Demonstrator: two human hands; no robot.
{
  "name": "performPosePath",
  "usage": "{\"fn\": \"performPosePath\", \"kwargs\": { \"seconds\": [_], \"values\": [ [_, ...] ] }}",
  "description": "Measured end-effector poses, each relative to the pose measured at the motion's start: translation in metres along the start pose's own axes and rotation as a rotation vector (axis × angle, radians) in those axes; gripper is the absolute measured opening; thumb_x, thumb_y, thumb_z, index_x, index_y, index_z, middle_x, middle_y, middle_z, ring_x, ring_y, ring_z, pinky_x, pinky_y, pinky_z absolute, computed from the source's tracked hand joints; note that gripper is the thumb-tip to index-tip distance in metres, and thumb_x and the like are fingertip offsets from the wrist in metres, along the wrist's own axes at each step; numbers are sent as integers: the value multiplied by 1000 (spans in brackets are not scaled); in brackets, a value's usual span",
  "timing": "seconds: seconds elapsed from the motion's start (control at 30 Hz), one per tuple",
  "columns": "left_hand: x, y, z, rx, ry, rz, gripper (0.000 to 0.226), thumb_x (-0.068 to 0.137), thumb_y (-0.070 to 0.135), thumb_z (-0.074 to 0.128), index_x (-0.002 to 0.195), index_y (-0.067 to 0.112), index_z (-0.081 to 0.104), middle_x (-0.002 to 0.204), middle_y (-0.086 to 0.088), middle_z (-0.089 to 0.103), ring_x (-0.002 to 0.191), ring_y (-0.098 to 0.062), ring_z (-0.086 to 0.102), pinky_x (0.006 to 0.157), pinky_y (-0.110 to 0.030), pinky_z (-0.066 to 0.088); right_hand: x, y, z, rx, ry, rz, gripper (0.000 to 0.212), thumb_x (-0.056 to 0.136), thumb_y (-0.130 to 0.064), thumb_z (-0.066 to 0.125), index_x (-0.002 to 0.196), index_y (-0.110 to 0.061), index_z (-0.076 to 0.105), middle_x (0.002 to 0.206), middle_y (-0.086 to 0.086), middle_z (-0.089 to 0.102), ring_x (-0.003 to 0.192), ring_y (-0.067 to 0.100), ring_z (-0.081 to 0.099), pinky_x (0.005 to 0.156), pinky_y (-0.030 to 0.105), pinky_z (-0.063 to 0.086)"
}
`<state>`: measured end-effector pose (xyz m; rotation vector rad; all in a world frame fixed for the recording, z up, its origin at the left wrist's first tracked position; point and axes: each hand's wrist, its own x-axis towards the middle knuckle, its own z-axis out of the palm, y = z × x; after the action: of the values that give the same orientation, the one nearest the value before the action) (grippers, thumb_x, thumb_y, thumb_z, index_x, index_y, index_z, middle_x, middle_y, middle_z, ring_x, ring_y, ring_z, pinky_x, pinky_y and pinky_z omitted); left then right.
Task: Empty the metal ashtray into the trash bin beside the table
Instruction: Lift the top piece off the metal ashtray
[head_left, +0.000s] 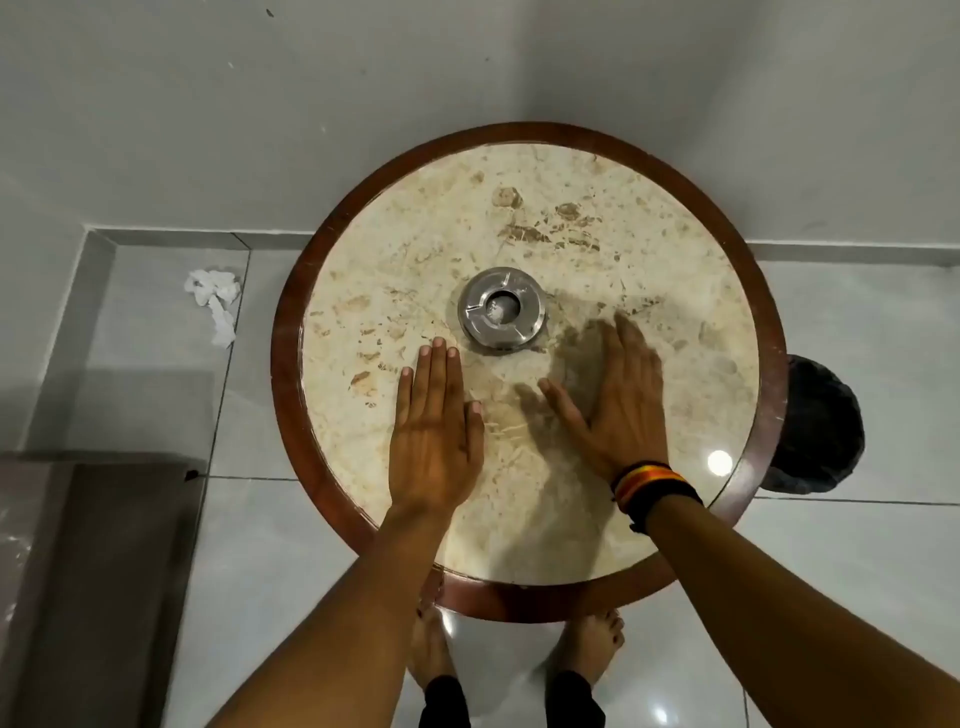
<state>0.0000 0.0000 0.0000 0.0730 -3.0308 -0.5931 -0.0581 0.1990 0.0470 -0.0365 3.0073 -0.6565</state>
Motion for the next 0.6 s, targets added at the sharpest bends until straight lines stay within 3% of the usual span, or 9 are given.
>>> {"fn": "performPosePath", "kwargs": {
  "seconds": [0.13, 0.27, 0.37, 0.47, 0.6],
  "values": [
    [1, 0, 1, 10, -7, -17, 64, 113, 31, 31, 171, 5, 24, 181, -14, 21, 170, -26, 14, 138, -47, 11, 49, -44, 2, 113, -77, -127, 108, 83, -67, 63, 160, -7, 16, 165, 13, 22, 153, 27, 20, 124, 43, 24],
    [3, -8, 9, 90, -39, -12, 64, 114, 31, 30, 172, 6, 19, 181, -14, 19, 170, -26, 13, 138, -47, 12, 75, -70, 14, 135, -192, -173, 118, 74, -47, 82, 160, -10, 11, 159, 13, 30, 147, 31, 30, 118, 44, 35],
    [3, -11, 13, 142, -49, -10, 64, 116, 31, 30, 173, 6, 15, 182, -14, 15, 170, -27, 11, 138, -48, 14, 80, -74, 18, 89, -164, -164, 113, 74, -42, 81, 159, -12, 14, 151, 11, 37, 139, 30, 36, 109, 41, 44],
    [4, -9, 11, 114, -40, -16, 64, 115, 34, 25, 172, 7, 16, 182, -13, 16, 170, -26, 12, 139, -43, 6, 79, -75, 15, 147, -124, -166, 111, 73, -43, 81, 158, -13, 17, 146, 10, 39, 134, 30, 39, 100, 38, 50],
    [2, -4, 6, 34, -6, -17, 65, 114, 35, 27, 171, 5, 22, 181, -14, 21, 170, -27, 15, 138, -48, 12, 92, -64, -8, 358, -5, -75, 108, 70, -47, 83, 155, -15, 25, 151, 7, 39, 138, 25, 38, 101, 29, 40]
  ]
}}
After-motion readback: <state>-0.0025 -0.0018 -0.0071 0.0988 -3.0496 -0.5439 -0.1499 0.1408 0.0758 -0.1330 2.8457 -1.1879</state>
